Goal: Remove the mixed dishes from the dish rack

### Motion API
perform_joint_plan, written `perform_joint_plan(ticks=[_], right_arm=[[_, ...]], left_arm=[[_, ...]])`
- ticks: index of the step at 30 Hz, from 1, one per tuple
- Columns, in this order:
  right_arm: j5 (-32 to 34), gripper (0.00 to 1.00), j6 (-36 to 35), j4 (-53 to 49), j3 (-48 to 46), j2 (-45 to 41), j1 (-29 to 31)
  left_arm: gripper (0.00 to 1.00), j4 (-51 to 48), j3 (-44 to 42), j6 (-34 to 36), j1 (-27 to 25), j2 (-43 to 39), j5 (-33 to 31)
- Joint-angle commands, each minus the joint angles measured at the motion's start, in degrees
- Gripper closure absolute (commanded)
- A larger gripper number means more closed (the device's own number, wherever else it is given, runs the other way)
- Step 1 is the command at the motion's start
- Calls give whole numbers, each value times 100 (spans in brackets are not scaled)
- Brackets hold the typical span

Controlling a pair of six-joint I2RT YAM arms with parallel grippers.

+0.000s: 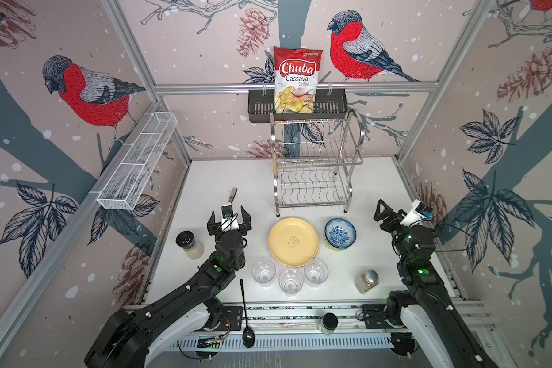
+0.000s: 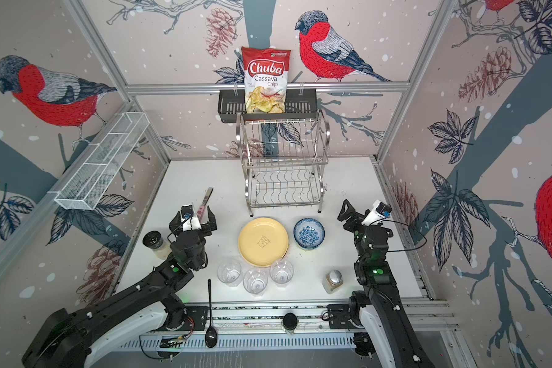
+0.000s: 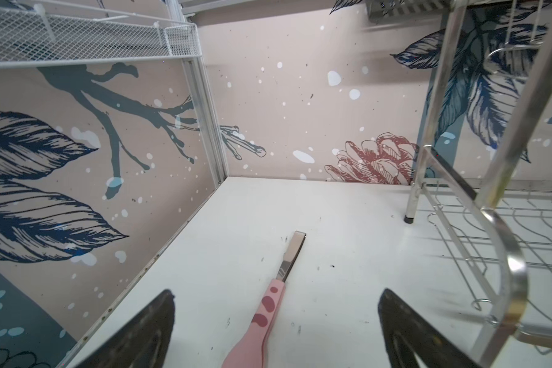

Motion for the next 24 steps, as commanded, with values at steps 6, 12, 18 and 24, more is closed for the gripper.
perform_joint_plan(ticks=[6, 12, 18, 24], right_arm=[[297, 1, -762, 2083, -969, 243, 3], [530, 1, -977, 1843, -762, 945, 12], [742, 1, -1232, 1958, -598, 1466, 55], [1213, 1, -1487, 2881, -659, 2305, 66]], left_arm=[[2, 2152, -449, 445, 815, 1080, 193], [2, 3514, -483, 743, 1262, 2486, 478], [0, 4061, -390, 1148, 1355, 3208, 1371], [1, 3903, -230, 1166, 1619, 3367, 2128]])
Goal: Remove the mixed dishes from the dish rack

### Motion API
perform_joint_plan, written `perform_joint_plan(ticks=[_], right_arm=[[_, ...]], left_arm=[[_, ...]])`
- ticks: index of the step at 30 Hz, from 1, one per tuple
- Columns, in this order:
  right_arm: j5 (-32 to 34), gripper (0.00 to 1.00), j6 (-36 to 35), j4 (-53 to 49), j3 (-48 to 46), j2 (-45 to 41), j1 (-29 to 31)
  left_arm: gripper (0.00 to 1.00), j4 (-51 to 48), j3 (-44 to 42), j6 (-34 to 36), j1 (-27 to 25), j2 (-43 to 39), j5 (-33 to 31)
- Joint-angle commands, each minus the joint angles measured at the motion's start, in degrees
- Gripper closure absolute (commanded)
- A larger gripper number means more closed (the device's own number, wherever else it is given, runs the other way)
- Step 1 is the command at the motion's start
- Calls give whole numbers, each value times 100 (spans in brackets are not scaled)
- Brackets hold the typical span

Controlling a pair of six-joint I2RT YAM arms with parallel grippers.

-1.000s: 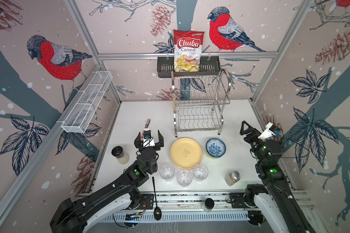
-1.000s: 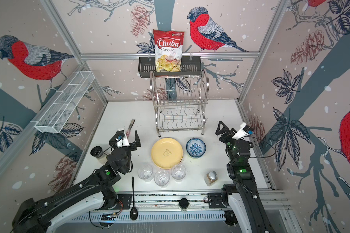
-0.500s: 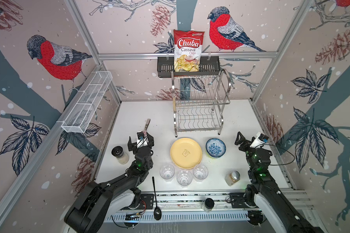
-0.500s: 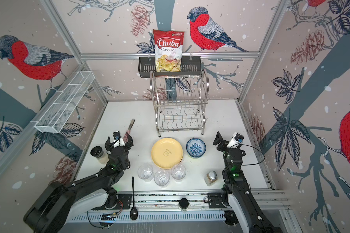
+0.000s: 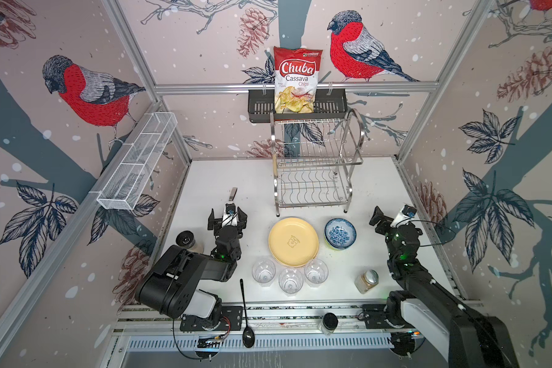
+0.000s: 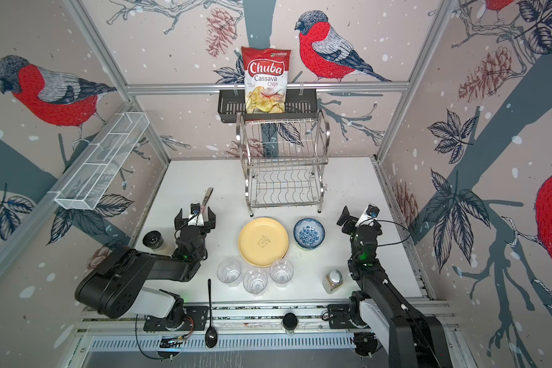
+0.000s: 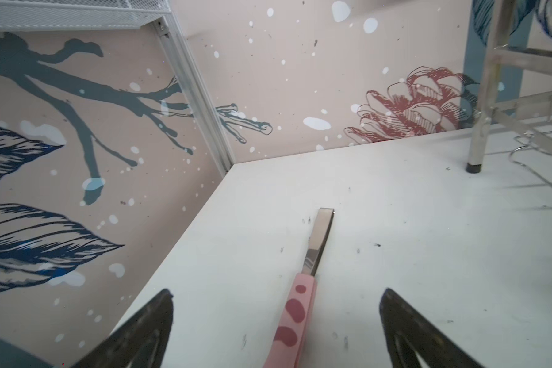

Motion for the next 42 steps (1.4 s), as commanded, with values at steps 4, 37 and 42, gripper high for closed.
perform_joint_plan(ticks=[4, 37, 42], right_arm=[[431, 1, -332, 1531, -45, 970, 8], [-310, 0, -853, 2909, 471, 3176, -343], [-447, 0, -802, 2746, 595, 3245, -421]], left_arm=[[0, 1260, -185, -217, 493, 407, 392], [1, 1005, -11, -1091, 1177, 712, 652], [0, 949, 17, -1108, 1190, 716, 678]])
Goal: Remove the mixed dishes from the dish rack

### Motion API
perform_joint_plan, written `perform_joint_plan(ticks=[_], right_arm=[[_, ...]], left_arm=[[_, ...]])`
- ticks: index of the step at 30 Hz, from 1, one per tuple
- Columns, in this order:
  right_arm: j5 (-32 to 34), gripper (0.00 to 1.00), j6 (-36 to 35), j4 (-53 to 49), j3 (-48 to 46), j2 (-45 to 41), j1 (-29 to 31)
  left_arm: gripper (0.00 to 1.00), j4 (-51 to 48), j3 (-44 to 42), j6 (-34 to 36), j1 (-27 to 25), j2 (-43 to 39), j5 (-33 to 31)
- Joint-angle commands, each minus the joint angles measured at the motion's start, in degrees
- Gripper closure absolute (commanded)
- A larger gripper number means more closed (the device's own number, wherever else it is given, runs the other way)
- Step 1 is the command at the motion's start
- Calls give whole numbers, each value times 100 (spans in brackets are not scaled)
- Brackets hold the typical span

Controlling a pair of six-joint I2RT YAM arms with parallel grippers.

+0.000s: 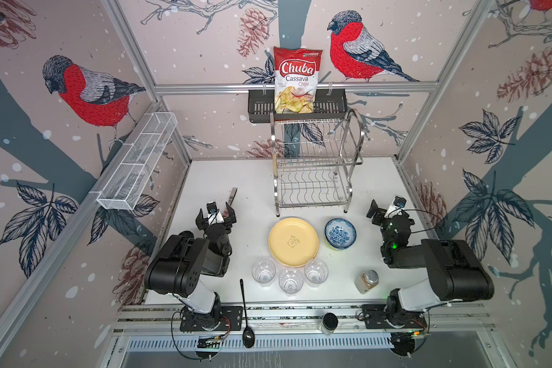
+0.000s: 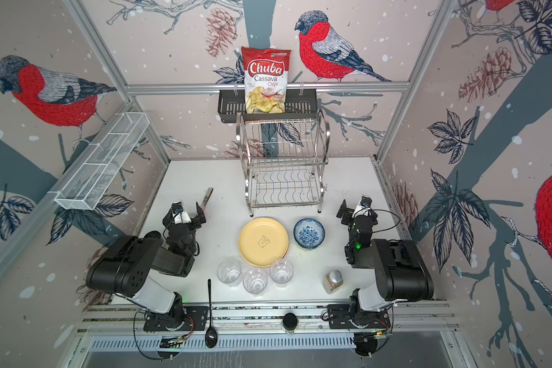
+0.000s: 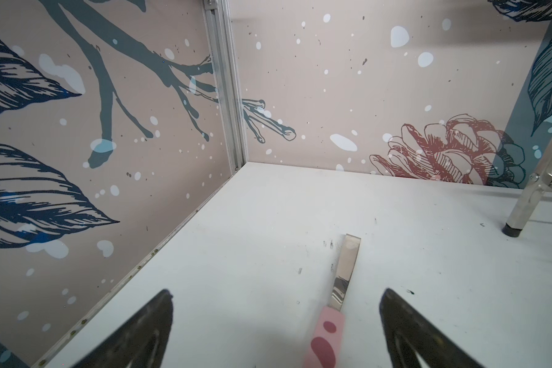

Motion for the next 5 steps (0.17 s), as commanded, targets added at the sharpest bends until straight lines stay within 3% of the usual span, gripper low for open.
perform_joint_plan(ticks=[1, 5], right_arm=[[-101, 0, -9, -80, 54, 30, -47], [-108, 0, -45, 50, -77, -88, -23]], left_arm=[[1, -63, 35, -35, 27, -7, -43], [0, -50, 33, -42, 36, -7, -42]])
